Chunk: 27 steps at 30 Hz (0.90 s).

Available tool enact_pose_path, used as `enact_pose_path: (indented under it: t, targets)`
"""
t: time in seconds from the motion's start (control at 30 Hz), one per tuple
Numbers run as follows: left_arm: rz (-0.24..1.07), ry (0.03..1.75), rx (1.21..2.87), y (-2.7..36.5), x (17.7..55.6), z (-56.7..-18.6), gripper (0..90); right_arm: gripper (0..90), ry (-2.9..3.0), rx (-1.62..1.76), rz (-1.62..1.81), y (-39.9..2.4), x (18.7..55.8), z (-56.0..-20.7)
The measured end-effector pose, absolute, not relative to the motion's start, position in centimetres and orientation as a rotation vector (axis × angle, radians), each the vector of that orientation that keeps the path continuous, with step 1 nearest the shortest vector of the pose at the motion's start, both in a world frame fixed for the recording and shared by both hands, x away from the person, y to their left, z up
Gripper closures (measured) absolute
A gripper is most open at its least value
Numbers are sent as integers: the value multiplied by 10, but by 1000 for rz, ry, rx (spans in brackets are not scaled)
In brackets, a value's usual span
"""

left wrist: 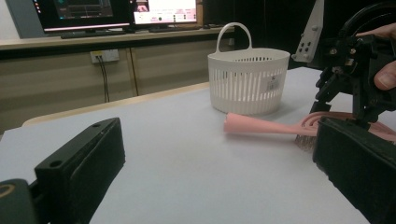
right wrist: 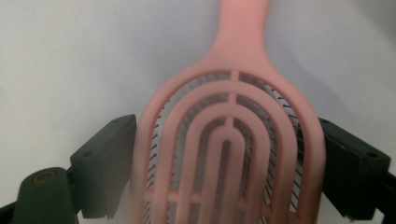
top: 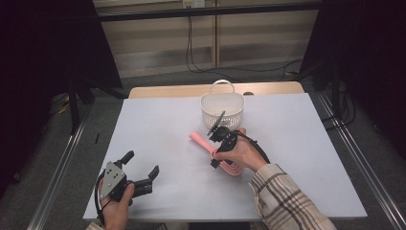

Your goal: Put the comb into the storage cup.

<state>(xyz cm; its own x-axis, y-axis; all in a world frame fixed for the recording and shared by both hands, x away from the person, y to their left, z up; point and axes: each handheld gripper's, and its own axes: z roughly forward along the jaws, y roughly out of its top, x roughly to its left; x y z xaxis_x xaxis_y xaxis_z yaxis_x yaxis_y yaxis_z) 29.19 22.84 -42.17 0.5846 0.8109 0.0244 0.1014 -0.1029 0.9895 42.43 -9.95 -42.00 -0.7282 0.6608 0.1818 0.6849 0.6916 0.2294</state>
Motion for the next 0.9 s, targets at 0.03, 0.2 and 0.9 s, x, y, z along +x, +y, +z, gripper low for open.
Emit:
enact_pose_path:
  t: [0.03,0.2,0.9]
  targets:
    - [717,788,1583,228,292,-422,23,146,-2808,-1122,-430,-99,424,-420]
    - [720,790,1582,228,292,-422,23,165,-2808,-1118,-404,-99,425,-421]
    - [721,790,1580,229,292,-422,23,181,-2841,-1091,-284,-93,422,-419]
